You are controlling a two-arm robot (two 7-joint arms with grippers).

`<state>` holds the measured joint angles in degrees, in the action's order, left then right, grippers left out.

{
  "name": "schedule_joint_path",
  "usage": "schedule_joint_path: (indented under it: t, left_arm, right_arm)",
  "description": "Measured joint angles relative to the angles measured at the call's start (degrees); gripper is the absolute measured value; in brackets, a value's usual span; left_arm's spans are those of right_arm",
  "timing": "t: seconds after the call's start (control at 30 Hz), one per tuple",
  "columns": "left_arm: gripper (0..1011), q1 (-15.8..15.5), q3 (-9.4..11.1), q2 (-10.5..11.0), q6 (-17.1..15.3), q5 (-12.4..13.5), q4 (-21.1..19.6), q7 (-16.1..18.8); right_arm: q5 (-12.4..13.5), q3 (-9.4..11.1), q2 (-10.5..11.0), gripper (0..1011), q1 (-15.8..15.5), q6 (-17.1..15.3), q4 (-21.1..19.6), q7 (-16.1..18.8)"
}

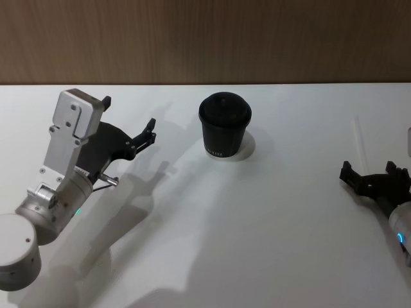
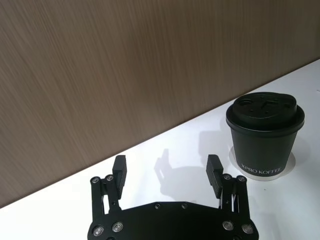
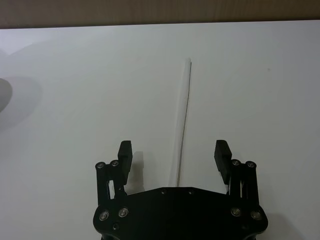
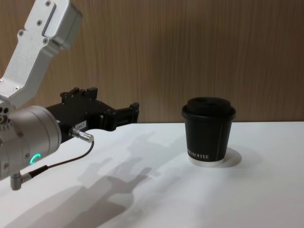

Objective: Pick up the straw with one hand, pass it to the other hand, and insert it into the cup.

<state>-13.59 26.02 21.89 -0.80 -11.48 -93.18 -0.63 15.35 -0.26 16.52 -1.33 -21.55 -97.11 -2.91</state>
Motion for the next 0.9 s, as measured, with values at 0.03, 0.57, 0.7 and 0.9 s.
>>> schedule_joint_path:
  t: [0.03,0.57,0.7,0.9]
  left_arm:
    - [1002,0.00,0.00,0.00,0.00,0.00,0.00,0.00]
    - [1003,0.00,0.00,0.00,0.00,0.00,0.00,0.00]
    - [1003,0.00,0.00,0.00,0.00,0.00,0.00,0.00]
    - [1002,0.00,0.00,0.00,0.00,0.00,0.00,0.00]
  right_arm:
    - [-0.02,0.05,-0.07,1001,0.10,-0.02,0.22,0.06]
    - [-0.50,0.48,-0.28,1001,0.88,-0.13,1.96,0.93]
    - [-0.55,0.54,-0.28,929,0.96,-0.12,2.16,1.13]
    - [-0.65,0.59,-0.28,788,1.07,-0.08,2.37,1.26]
